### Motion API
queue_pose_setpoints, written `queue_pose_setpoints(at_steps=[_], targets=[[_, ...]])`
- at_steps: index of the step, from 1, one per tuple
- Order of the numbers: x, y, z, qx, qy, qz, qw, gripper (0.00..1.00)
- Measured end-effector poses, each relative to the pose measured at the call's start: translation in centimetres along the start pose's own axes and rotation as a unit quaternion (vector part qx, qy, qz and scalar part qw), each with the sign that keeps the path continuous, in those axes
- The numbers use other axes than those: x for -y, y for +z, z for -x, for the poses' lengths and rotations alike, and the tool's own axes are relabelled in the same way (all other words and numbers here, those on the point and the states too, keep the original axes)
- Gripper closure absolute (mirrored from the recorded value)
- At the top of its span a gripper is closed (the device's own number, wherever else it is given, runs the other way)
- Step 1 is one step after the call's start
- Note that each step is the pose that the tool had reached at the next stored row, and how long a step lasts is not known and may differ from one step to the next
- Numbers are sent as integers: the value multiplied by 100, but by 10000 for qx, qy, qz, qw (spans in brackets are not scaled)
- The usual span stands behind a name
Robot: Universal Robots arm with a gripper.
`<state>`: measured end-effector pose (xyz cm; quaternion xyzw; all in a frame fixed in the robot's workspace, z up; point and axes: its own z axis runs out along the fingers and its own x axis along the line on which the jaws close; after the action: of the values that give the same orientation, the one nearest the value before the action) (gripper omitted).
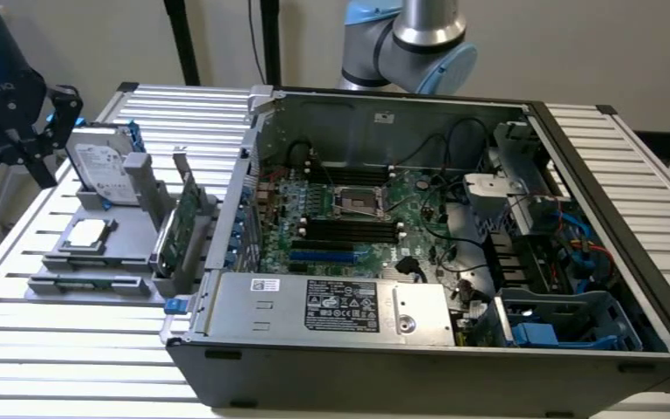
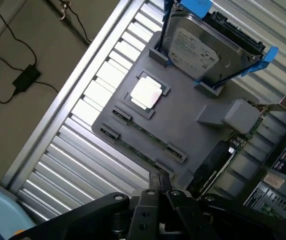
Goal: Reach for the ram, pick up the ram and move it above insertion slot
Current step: 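Pick up the ram and move it above insertion slot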
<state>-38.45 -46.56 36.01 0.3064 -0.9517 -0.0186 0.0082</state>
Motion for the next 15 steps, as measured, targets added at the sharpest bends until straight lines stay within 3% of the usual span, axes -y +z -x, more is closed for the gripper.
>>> queue_pose_setpoints(at_steps=[4, 8, 12, 15], targets=[[1, 7, 0, -14, -363, -2, 9993, 89], [1, 10, 0, -29, -729, -3, 9973, 89], [1, 12, 0, -43, -1087, -5, 9941, 89], [1, 14, 0, -54, -1362, -7, 9907, 89]])
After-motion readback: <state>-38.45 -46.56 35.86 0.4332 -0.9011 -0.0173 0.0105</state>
